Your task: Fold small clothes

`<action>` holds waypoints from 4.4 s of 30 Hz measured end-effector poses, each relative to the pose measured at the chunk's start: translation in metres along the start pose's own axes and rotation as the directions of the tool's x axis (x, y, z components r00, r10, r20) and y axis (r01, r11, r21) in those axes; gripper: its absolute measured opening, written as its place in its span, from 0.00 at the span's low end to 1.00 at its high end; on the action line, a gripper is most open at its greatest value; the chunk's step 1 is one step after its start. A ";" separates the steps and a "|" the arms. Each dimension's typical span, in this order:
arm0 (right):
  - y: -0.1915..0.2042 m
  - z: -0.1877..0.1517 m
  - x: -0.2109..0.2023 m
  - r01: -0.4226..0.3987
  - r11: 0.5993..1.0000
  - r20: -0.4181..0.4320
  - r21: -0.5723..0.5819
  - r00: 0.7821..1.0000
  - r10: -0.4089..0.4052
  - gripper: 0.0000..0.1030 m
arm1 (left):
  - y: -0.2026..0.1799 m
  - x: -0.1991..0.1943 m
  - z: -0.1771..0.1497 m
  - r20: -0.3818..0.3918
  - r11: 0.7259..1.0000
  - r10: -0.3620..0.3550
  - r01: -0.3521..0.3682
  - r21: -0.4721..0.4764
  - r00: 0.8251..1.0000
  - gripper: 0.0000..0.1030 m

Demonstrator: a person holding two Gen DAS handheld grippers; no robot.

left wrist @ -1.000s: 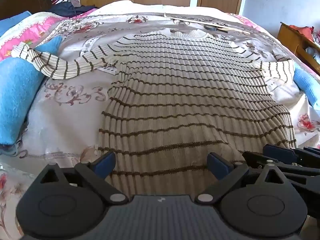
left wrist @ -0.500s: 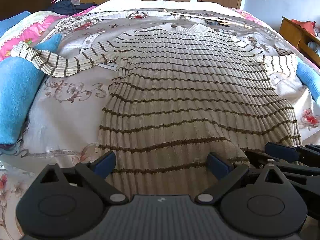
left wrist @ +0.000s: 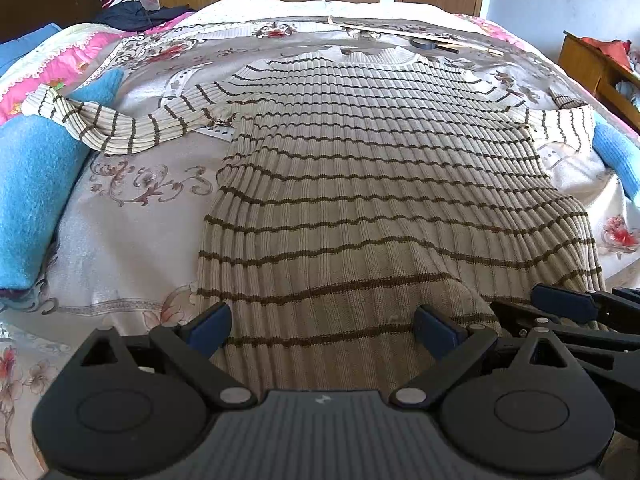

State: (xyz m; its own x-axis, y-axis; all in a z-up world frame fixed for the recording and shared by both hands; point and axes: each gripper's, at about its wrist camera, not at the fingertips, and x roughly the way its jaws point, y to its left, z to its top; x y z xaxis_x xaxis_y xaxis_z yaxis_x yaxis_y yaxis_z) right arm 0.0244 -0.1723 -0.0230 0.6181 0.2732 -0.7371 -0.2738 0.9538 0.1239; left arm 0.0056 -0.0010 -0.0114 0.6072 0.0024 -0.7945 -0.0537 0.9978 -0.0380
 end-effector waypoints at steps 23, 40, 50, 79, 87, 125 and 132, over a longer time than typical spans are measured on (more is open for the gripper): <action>-0.014 0.008 -0.036 -0.064 0.996 0.079 0.066 0.995 0.059 0.44 | -0.022 -0.049 0.010 0.114 0.995 0.036 -0.046 0.085 0.993 1.00; -0.048 0.030 -0.031 -0.061 0.975 0.080 0.214 0.996 0.045 0.46 | -0.039 -0.021 0.043 0.075 0.995 -0.013 0.006 0.100 0.997 1.00; -0.038 0.028 -0.001 0.013 0.984 -0.005 0.177 1.000 -0.012 0.46 | -0.029 0.018 0.037 -0.029 0.998 -0.017 0.018 0.060 0.999 1.00; -0.031 0.024 -0.012 0.036 0.991 0.023 0.130 0.999 -0.039 0.47 | -0.020 0.011 0.033 -0.010 0.999 -0.035 0.036 0.032 0.999 1.00; -0.045 0.038 -0.017 0.016 0.987 0.069 0.157 0.997 -0.027 0.47 | -0.034 0.008 0.055 0.023 0.996 -0.039 0.037 0.076 0.999 1.00; -0.312 0.129 0.076 -0.060 0.693 0.245 0.719 0.954 -0.171 0.18 | -0.124 0.093 0.124 0.033 0.951 -0.271 0.262 0.162 0.962 1.00; -0.285 0.163 0.050 -0.167 0.698 0.365 0.696 0.920 -0.144 0.13 | -0.089 0.076 0.127 0.086 0.959 -0.271 0.262 0.107 0.959 1.00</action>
State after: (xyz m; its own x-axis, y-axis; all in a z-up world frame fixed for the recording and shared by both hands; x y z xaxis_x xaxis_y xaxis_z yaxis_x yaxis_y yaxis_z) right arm 0.2533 -0.4099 0.0130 0.8770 0.1595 -0.4532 0.2187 0.7074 0.6721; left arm 0.1574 -0.0809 0.0088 0.6650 -0.2626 -0.6991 0.1921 0.9648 -0.1797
